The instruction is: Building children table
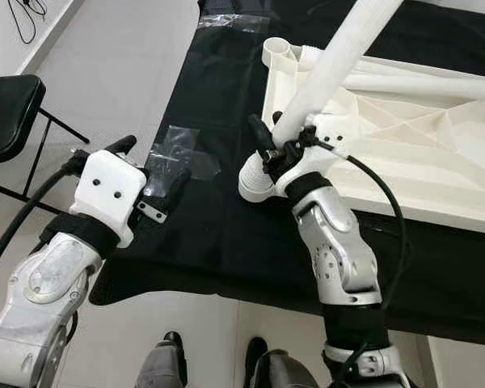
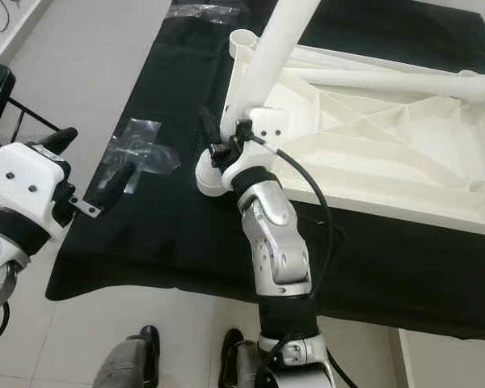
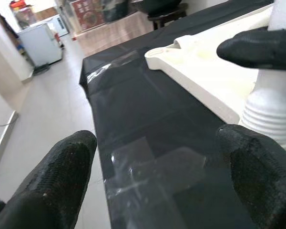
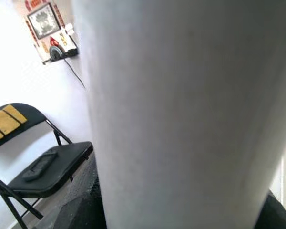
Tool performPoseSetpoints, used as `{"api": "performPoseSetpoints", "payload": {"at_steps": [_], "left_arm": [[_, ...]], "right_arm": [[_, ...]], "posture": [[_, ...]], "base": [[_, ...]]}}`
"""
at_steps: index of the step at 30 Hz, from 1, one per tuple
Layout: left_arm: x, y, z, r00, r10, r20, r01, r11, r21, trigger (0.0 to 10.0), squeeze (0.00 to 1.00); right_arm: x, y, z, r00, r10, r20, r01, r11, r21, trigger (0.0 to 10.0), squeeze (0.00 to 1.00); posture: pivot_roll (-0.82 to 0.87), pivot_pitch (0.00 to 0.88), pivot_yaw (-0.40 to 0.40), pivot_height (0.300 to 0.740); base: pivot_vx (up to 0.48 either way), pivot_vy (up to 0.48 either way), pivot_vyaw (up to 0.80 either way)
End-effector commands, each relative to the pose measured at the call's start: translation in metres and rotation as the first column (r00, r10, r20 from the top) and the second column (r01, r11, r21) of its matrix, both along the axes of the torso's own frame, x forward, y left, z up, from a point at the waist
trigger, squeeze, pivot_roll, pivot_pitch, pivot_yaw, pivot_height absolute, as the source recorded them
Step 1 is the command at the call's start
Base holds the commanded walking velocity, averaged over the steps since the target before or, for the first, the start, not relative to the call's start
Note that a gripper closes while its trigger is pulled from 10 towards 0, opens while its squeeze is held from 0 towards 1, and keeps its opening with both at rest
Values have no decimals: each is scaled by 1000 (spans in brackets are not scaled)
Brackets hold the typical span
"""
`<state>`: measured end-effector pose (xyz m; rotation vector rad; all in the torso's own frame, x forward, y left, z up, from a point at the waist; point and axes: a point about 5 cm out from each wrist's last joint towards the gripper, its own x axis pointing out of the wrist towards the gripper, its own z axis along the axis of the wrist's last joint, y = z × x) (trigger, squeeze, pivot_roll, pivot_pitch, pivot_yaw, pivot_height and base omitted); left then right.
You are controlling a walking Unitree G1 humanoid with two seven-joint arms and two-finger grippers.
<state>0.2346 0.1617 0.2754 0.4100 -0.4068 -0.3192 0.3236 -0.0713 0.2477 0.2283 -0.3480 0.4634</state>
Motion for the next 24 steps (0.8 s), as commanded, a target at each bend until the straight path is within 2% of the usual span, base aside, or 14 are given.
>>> {"api": "performPoseSetpoints", "payload": {"at_steps": [1,2,4,8,12,15,20,22,24], "left_arm": [[0,1,-2,1000,-1,-2,1,1000,18,10000,0],[0,1,-2,1000,-1,-2,1,1000,18,10000,0],[1,-2,-4,1000,-14,-10,15,1000,3,10000,0],[3,-10,-12,998,-35,-43,34,999,-40,10000,0],[6,-15,-28,992,-31,-120,22,997,-78,10000,0],[9,-15,-45,981,-18,-191,-11,989,-151,10000,0],[13,-14,-52,976,-9,-218,-29,985,-171,10000,0],[20,-12,-64,966,2,-260,-58,976,-212,10000,0],[23,-11,-69,961,6,-276,-71,971,-227,10000,0]], "right_arm": [[0,8,-45,983,22,-180,-29,999,-32,10000,0],[0,8,-45,983,22,-180,-29,999,-32,10000,0],[1,9,-41,994,36,-105,-50,990,-132,10000,0],[1,13,-36,996,79,-40,-86,976,-202,10000,0],[3,14,-29,995,92,-28,-96,980,-174,10000,0],[3,11,-13,990,138,2,-138,988,-72,10000,0],[3,10,-3,986,164,31,-163,986,-30,10000,0],[6,4,12,984,164,75,-166,986,15,10000,0],[8,1,17,983,160,91,-164,986,30,10000,0]], "posture": [[193,345,-58,740],[193,345,-58,740],[190,340,-56,740],[190,328,-59,740],[185,314,-62,740],[174,299,-64,740],[166,275,-64,740],[158,236,-60,740],[157,230,-60,740]], "base": [[0,0,0],[0,0,0],[0,0,0],[0,0,0],[0,0,0],[0,0,0],[0,0,0],[0,0,0],[0,0,0]]}}
